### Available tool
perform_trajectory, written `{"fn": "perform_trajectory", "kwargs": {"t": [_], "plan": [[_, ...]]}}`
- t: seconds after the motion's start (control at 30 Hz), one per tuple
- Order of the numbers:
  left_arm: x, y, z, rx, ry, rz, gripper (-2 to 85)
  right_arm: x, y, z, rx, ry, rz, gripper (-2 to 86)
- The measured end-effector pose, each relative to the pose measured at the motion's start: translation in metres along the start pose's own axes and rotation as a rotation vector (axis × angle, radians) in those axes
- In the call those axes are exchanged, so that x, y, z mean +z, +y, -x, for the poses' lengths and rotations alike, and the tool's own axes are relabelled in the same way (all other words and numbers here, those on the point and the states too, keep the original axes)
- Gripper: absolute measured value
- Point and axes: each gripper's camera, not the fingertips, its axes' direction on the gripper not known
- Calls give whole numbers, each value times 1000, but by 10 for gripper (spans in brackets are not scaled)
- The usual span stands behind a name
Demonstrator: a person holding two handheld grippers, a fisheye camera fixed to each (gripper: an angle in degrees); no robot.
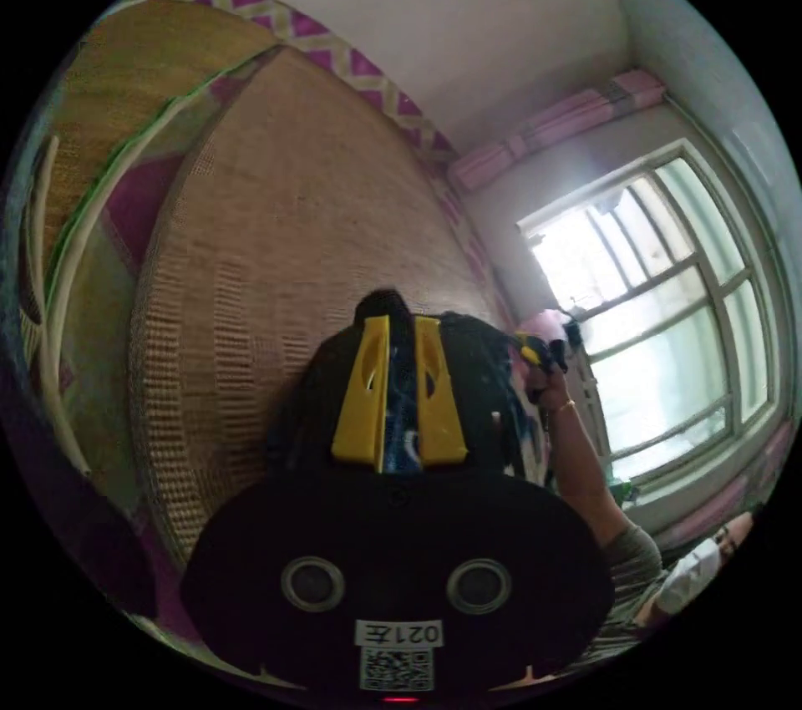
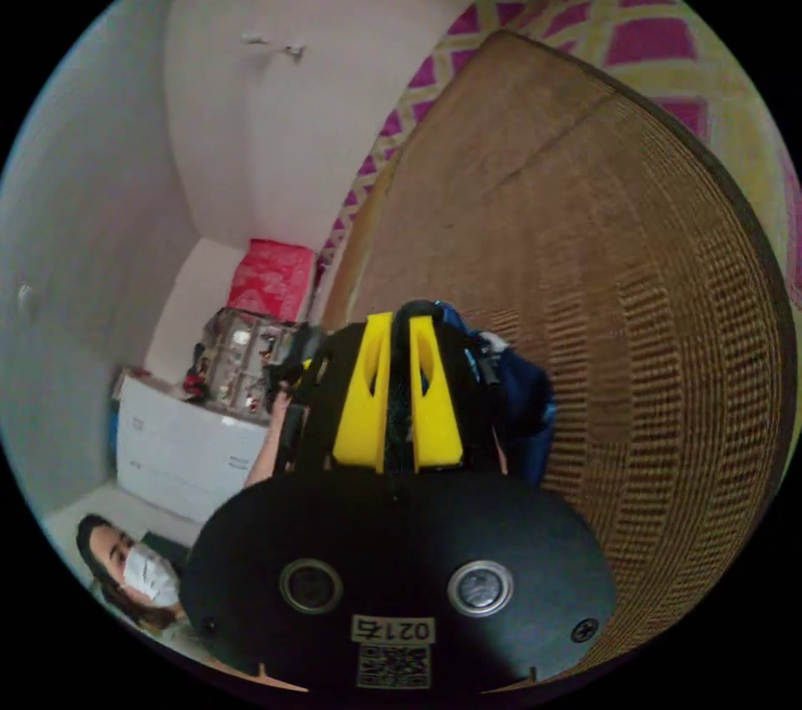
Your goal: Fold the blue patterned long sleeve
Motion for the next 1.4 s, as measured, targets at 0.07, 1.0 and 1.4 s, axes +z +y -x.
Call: {"fn": "perform_trajectory", "kwargs": {"t": [0.07, 1.0, 1.4], "plan": [[6, 9, 11, 24, 38, -27, 86, 6, 4, -19, -25, 7, -24, 72], [13, 161, -39, 332, -319, 410, -8, 32, 326, 59, -260, 80, 449, 7], [-63, 305, -66, 339, -307, 145, 52, -26, 443, 114, -379, 150, 230, 77]]}}
